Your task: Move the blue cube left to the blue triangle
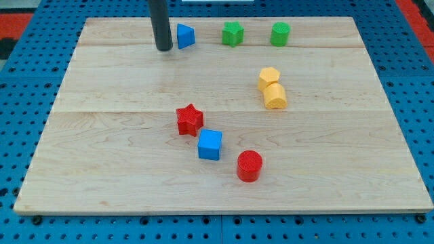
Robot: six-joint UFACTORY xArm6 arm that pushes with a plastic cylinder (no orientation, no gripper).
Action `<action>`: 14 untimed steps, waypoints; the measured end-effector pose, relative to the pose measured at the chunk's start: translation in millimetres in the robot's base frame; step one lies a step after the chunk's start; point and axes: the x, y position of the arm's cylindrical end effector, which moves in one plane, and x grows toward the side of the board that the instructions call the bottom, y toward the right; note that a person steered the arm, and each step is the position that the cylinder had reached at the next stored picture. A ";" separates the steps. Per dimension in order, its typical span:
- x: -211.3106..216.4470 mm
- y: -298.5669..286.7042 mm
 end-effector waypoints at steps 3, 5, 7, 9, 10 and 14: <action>-37.4 25.9; 57.3 33.6; 177.4 126.7; 215.5 37.3; 223.1 -36.1; 194.2 -82.4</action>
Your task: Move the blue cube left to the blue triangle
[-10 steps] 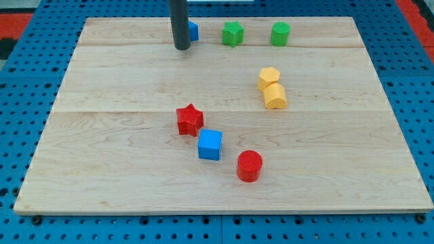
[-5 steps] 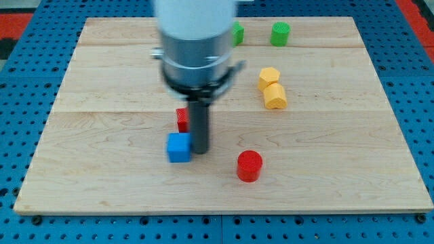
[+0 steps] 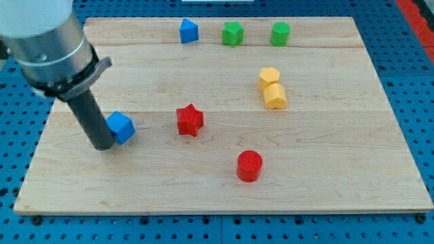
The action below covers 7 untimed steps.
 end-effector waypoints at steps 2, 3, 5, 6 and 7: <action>-58.3 61.9; -95.4 76.8; -156.0 110.3; -165.5 106.0; -174.5 91.3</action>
